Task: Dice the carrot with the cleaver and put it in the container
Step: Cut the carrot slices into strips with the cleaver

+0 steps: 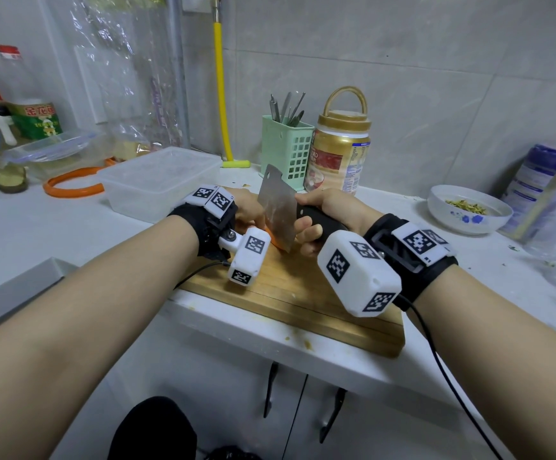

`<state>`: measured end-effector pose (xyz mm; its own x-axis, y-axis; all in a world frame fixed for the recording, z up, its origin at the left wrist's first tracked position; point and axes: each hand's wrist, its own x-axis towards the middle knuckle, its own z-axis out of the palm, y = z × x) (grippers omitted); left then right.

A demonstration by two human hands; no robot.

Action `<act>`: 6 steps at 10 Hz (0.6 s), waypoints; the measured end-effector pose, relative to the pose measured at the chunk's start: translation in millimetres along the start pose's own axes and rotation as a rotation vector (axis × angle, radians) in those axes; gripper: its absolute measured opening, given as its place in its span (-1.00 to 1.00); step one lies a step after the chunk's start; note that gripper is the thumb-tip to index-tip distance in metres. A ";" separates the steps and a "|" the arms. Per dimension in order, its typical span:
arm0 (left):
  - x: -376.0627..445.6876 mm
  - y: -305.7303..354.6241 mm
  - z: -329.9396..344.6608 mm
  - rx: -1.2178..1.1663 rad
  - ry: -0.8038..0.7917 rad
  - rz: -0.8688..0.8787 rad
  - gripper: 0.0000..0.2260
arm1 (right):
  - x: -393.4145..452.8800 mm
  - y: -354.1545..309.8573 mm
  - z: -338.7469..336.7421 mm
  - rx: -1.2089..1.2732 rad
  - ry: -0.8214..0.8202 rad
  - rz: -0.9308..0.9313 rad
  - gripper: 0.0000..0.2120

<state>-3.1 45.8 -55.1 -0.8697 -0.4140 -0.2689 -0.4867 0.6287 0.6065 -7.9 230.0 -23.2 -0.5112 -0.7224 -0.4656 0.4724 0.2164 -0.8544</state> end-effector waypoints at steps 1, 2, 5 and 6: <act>-0.2 0.9 0.5 0.020 -0.009 0.018 -0.88 | 2.9 3.1 -2.9 -0.018 -0.006 -0.027 -0.81; -1.6 0.5 1.0 0.059 0.027 0.016 -0.94 | 6.5 6.8 -5.4 0.003 0.010 -0.069 -0.83; 2.6 -3.7 1.0 -0.051 -0.011 0.015 -0.83 | 12.5 10.0 -2.1 0.135 0.056 -0.141 -0.75; 1.4 -3.8 0.7 -0.043 0.005 0.021 -0.80 | 14.2 11.8 0.5 0.139 0.062 -0.146 -0.74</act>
<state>-2.5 43.3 -58.3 -0.8793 -0.4040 -0.2522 -0.4642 0.6086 0.6435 -9.3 222.0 -39.8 -0.6226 -0.6966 -0.3564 0.4828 0.0165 -0.8756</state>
